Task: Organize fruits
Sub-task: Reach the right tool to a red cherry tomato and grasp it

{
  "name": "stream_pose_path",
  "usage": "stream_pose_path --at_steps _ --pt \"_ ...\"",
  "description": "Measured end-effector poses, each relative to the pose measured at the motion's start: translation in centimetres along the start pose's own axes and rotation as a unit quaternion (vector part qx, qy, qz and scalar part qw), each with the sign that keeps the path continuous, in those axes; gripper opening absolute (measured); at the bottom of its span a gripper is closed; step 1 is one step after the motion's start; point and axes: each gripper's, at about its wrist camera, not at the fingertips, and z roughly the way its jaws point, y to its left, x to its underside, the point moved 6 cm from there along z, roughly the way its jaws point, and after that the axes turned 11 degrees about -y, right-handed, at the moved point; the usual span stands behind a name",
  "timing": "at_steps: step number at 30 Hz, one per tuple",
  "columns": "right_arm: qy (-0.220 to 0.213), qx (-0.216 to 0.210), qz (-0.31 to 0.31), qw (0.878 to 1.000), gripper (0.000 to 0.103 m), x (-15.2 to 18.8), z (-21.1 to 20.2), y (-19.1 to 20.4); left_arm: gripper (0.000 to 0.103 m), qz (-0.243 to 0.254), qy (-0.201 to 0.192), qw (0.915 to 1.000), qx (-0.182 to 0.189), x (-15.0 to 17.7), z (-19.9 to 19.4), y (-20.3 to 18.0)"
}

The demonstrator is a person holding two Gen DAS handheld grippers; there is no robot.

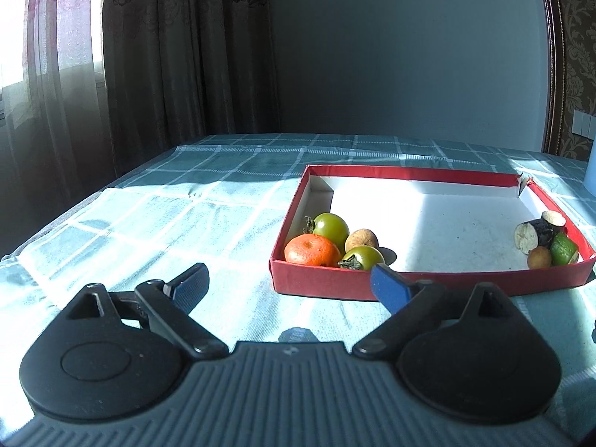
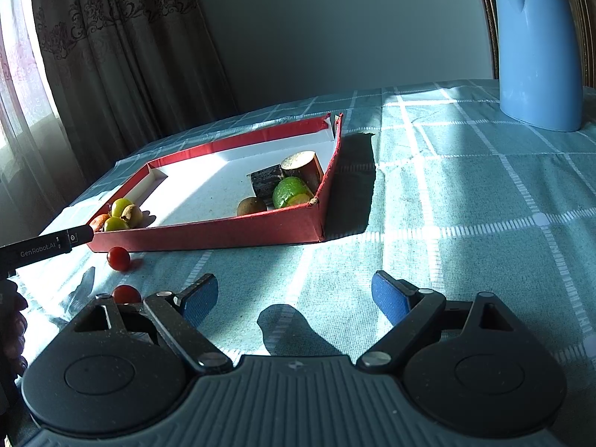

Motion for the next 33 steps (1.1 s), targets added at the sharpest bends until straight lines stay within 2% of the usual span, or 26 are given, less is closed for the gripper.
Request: stream_pose_path --at_steps 1,3,6,10,14,20,27,30,33 --pt "0.000 0.000 0.000 1.000 0.090 0.0 0.0 0.0 0.094 -0.005 0.007 1.0000 -0.004 0.3 0.1 0.6" --pt "0.000 0.000 0.001 1.000 0.090 0.0 0.0 0.0 0.103 -0.022 0.023 0.9995 -0.008 0.7 0.4 1.6" --pt "-0.004 -0.004 0.006 1.000 0.090 -0.1 -0.1 -0.1 0.103 -0.049 0.030 0.9982 -0.015 1.1 0.5 3.1" --pt "-0.018 -0.005 -0.003 1.000 0.090 -0.3 -0.7 0.4 0.103 -0.086 0.053 0.9949 -0.003 1.7 0.9 4.2" --pt "-0.035 -0.054 -0.021 0.998 0.090 -0.2 -1.4 2.9 0.103 -0.075 0.039 0.9964 -0.005 1.5 0.5 3.9" --pt "-0.031 -0.115 -0.105 0.987 0.090 0.8 -0.9 9.2 0.103 -0.076 0.039 0.9964 -0.008 1.4 0.6 3.9" --pt "-0.003 -0.113 -0.164 0.980 0.089 1.8 1.2 12.7 0.103 -0.077 0.044 0.9960 -0.011 1.5 0.7 3.9" --pt "0.007 -0.109 -0.172 0.979 0.084 1.9 1.9 13.0 0.103 -0.077 0.045 0.9959 -0.013 1.5 0.7 4.0" --pt "0.023 -0.109 -0.177 0.978 0.071 2.3 2.5 13.1 0.103 -0.077 0.046 0.9959 -0.012 1.5 0.8 4.0"
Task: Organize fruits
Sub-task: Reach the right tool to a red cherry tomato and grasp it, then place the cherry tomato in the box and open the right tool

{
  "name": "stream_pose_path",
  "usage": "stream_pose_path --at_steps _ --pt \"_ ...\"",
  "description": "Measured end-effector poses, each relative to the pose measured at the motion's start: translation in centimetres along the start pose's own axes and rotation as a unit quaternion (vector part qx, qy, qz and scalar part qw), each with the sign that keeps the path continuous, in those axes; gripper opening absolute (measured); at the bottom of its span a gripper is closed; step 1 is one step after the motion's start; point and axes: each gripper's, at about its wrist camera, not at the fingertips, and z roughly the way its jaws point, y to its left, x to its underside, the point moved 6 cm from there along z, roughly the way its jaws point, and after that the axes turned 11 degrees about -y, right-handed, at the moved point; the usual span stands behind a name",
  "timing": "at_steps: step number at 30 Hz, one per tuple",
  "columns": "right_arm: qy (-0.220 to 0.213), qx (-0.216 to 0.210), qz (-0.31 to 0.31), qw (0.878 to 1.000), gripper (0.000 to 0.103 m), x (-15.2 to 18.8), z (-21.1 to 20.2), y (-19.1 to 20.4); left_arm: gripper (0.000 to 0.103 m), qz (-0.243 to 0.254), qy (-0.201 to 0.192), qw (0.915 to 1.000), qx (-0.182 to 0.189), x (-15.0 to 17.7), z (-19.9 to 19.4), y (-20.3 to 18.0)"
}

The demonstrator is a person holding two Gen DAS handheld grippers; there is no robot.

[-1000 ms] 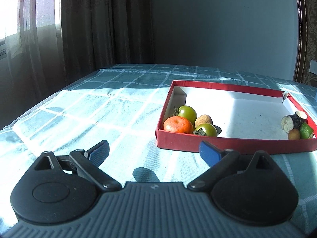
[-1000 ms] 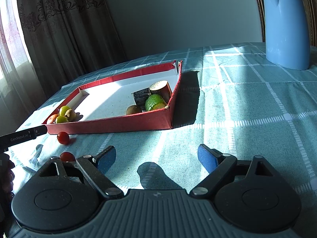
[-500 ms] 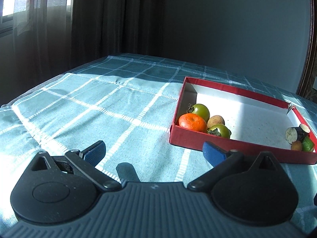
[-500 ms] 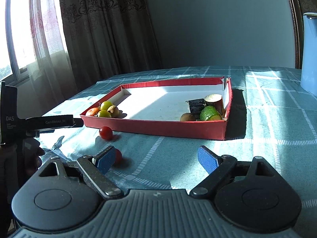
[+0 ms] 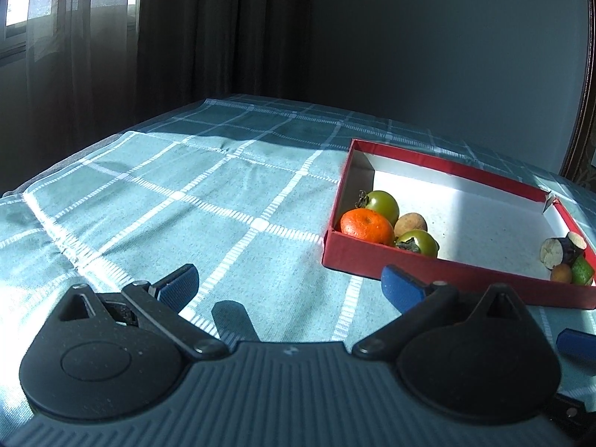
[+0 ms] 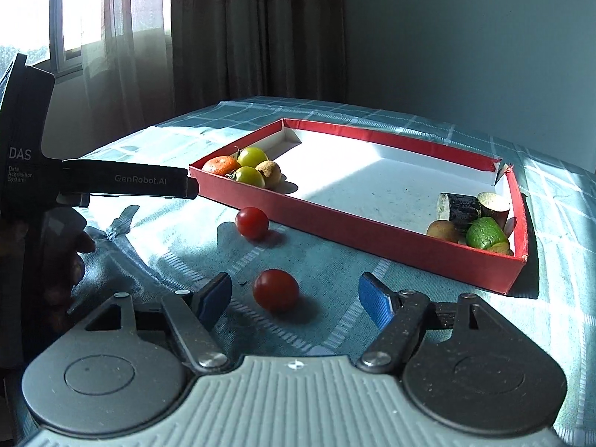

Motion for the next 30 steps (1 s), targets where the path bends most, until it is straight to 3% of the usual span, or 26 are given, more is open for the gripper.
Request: stream_pose_path --at_steps 7,12,18,30 --pt "0.019 -0.008 -0.007 1.000 0.055 0.1 1.0 0.5 0.103 0.001 0.001 1.0000 0.000 0.0 0.0 -0.1" --pt "0.024 -0.009 -0.011 1.000 0.051 0.0 1.5 0.7 0.103 0.002 0.001 1.0000 0.000 0.1 0.1 -0.1" --pt "0.019 -0.009 -0.011 1.000 0.026 0.0 1.2 0.7 0.103 0.002 0.003 1.0000 0.000 0.1 0.1 -0.1" --pt "0.012 -0.006 -0.007 1.000 0.026 -0.2 1.0 0.7 0.103 0.004 0.003 1.0000 0.000 0.1 0.1 -0.1"
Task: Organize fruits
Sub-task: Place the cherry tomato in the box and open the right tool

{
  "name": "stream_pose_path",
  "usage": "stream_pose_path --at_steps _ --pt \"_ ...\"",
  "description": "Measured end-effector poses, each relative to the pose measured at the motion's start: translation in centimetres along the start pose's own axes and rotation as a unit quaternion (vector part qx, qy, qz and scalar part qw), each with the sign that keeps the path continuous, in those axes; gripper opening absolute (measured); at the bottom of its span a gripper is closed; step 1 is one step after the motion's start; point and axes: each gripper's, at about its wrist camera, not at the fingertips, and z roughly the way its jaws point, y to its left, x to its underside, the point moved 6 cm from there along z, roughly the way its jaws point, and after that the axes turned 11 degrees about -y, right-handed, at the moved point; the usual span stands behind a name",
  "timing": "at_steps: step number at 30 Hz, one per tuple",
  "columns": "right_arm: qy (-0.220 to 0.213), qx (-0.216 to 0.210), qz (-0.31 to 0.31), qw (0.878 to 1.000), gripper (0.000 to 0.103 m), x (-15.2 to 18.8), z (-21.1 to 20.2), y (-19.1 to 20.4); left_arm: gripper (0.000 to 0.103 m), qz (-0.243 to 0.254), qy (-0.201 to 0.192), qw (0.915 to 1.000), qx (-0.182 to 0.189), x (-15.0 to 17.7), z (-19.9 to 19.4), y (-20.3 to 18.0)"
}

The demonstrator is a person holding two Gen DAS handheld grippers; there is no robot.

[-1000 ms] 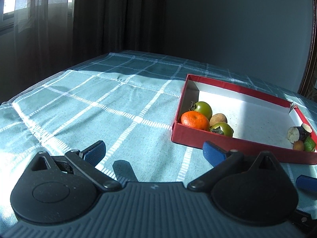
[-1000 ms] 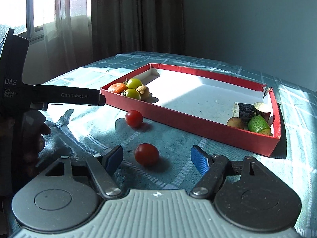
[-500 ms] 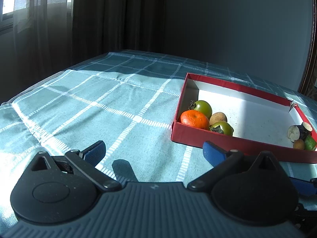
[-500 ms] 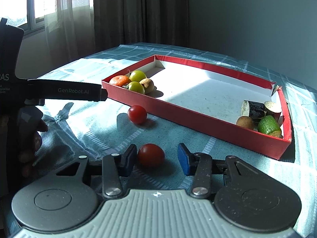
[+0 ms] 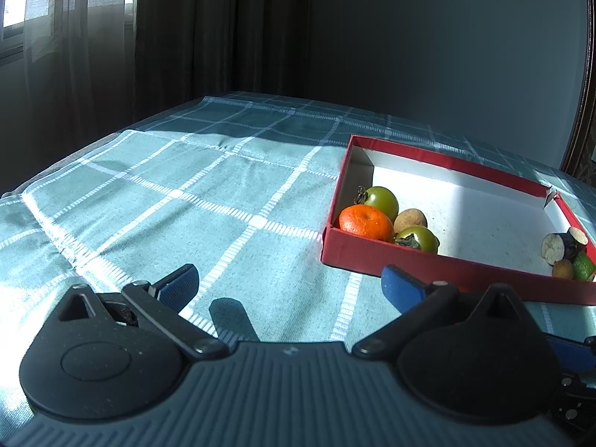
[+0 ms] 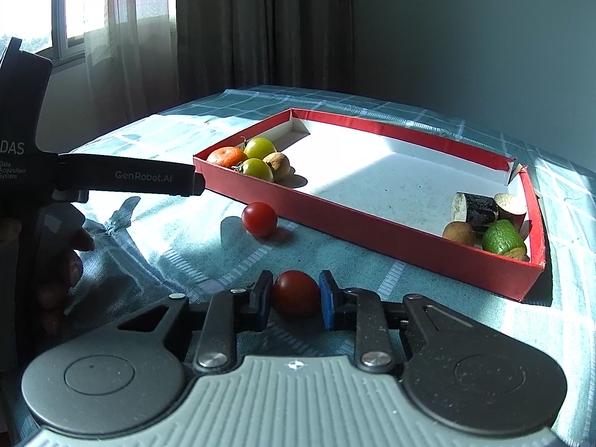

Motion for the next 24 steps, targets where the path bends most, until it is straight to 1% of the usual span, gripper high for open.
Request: stream_pose_path --at_steps 5,10,13,18,24 --pt "-0.032 0.006 0.014 0.999 0.026 -1.2 -1.0 -0.8 0.103 0.000 0.001 1.0000 0.001 0.0 0.0 0.0" --pt "-0.064 0.031 0.025 0.997 0.026 -3.7 -1.4 -2.8 0.103 0.001 0.002 1.0000 0.002 0.1 0.1 -0.1" --pt "-0.072 0.048 0.025 0.996 0.026 -5.1 -1.0 -4.1 0.103 0.002 0.004 1.0000 0.003 0.1 0.1 -0.1" --pt "-0.068 0.070 0.017 0.995 0.026 -5.8 0.6 -5.8 0.103 0.004 0.005 1.0000 0.004 0.1 0.1 -0.1" --pt "-0.043 0.100 0.006 0.994 0.026 -4.5 3.2 -7.4 0.103 0.004 0.005 1.0000 0.005 0.2 0.1 -0.1"
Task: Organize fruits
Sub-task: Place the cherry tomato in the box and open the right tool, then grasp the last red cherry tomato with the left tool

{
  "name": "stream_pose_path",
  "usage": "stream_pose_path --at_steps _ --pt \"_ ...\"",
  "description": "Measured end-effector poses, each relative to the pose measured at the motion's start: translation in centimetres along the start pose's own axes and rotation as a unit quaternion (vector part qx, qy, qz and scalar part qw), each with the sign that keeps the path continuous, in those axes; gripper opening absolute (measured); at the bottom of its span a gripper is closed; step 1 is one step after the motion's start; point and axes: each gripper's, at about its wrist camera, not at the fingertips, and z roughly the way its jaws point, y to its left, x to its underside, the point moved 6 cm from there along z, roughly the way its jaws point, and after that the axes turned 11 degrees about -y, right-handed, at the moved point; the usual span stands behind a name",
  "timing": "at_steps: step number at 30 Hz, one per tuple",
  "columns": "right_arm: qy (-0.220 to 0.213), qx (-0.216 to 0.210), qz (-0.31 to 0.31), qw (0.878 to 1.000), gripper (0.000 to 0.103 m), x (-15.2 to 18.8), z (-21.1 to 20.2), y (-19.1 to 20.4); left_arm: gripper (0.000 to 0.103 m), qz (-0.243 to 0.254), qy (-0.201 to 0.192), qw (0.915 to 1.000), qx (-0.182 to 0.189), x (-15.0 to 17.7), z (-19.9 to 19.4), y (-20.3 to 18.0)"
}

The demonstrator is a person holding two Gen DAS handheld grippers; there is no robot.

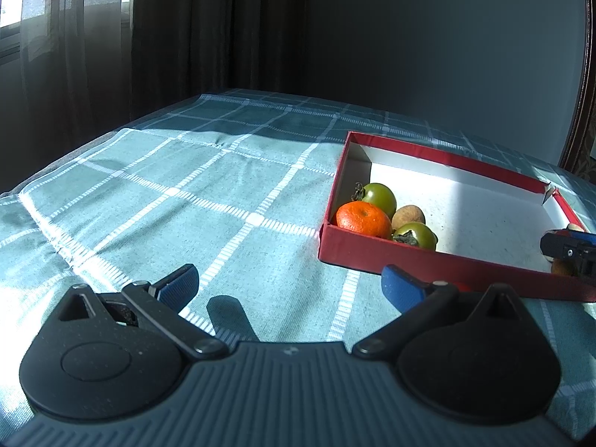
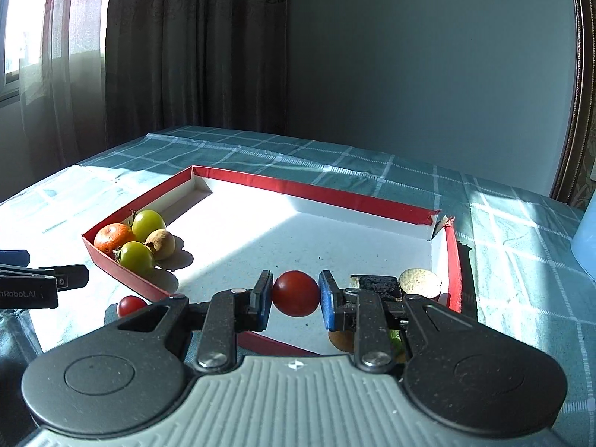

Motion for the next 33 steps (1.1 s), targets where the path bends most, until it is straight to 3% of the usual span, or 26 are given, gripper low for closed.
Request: stream_pose_path --at_steps 10,12,17,24,33 --pt "0.027 0.013 0.009 1.000 0.031 1.4 1.0 -0.8 0.103 0.001 0.001 1.0000 -0.001 0.0 0.0 0.1" --pt "0.022 0.013 0.023 0.999 0.036 1.2 0.6 -1.1 0.103 0.001 0.001 1.0000 -0.001 0.0 0.0 0.0" --pt "-0.038 0.015 0.060 0.997 0.067 -0.2 -3.7 -2.2 0.103 0.003 -0.007 1.0000 0.000 -0.2 -0.3 0.0" --pt "-0.048 -0.006 0.079 0.996 0.067 2.1 -8.0 -2.9 0.103 0.027 -0.031 0.9979 0.050 -0.5 -1.8 -1.9" --pt "-0.024 -0.014 0.100 0.995 0.067 3.9 -8.0 -3.6 0.102 0.102 -0.026 0.9909 0.083 0.1 -2.3 -7.6"
